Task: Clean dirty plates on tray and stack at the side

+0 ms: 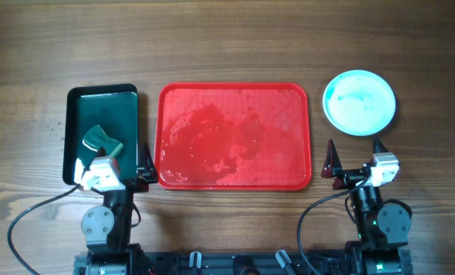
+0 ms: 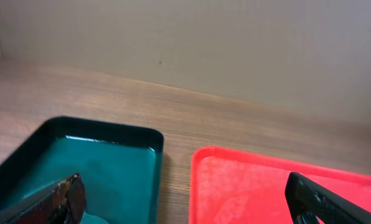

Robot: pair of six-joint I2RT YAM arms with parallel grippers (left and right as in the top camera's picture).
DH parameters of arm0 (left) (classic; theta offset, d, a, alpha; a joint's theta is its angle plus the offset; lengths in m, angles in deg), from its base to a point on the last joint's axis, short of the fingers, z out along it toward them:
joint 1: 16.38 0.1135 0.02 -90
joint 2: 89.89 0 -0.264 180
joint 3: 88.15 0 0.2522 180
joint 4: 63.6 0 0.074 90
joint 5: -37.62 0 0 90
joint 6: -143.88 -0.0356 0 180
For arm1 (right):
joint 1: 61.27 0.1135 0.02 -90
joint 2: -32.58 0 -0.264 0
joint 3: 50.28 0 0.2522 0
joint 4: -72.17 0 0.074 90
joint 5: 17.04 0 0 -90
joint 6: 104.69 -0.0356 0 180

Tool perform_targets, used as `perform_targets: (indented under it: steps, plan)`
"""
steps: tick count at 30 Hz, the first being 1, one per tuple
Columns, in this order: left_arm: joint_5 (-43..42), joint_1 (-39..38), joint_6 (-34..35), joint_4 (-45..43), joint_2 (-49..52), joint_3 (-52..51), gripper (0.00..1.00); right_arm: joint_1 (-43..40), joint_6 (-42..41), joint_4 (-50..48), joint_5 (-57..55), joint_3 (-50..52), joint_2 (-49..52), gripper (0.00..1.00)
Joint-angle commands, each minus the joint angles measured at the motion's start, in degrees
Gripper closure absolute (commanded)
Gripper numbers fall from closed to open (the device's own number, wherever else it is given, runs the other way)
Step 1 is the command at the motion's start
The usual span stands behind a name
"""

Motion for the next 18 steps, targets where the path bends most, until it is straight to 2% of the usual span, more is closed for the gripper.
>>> perform_targets:
  steps: [1, 18]
  plan:
    - [-0.7, 0.2, -9.2, 0.2, -0.7, -0.4, 0.00, 0.3, -0.8, -0.1, 0.9, 0.1, -0.5, 0.00]
    - [-0.7, 0.0, -9.6, 0.1, -0.6, -0.4, 0.00, 0.3, -0.8, -0.1, 0.9, 0.1, -0.5, 0.00]
